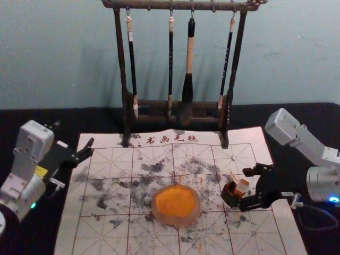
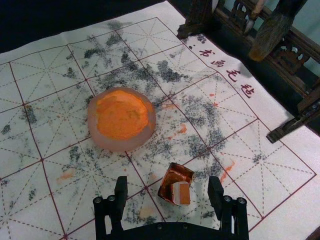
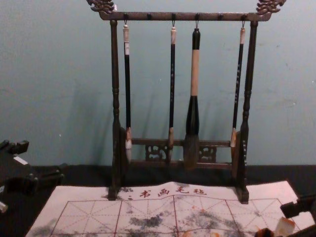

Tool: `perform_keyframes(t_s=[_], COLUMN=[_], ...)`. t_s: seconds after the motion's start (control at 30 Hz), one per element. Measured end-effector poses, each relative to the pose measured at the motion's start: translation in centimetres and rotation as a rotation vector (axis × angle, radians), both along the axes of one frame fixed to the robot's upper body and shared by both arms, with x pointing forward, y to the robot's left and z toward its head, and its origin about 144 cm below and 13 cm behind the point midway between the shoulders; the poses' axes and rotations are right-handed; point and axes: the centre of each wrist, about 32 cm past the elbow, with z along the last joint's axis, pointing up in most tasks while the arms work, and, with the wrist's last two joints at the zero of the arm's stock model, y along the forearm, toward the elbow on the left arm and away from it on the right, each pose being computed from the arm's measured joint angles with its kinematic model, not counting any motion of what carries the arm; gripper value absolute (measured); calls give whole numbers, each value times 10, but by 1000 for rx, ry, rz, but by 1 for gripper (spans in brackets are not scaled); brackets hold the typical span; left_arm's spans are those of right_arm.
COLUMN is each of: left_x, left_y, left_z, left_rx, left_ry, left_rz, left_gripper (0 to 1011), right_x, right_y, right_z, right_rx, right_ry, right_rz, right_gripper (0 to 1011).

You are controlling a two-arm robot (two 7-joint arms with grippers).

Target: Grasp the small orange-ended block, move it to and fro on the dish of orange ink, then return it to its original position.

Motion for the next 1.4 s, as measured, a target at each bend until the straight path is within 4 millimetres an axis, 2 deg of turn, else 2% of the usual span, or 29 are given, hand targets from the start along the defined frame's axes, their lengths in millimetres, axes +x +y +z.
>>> perform_keyframes(t_s=[0.4, 0.7, 0.97, 1.13, 1.23, 1.4], left_x=[0, 0, 0, 0, 0, 0], left_y=[0, 0, 0, 0, 0, 0], left_z=[0, 0, 0, 0, 0, 0], left_rx=[0, 0, 0, 0, 0, 0], left_ry=[0, 0, 0, 0, 0, 0], left_rz=[0, 0, 0, 0, 0, 0], left_gripper=[1001, 1001, 1001, 1002, 1001, 1001], right_x=[0, -13, -31, -42, -53, -65], right_y=[0, -6, -13, -16, -14, -11], right_z=[0, 7, 4, -11, -34, -62], right_rx=[0, 85, 108, 88, 44, 18], right_ry=[0, -168, -336, -387, -467, -504], right_rz=[0, -61, -234, -341, -428, -493], right_gripper=[1000, 1000, 1000, 1000, 1000, 1000])
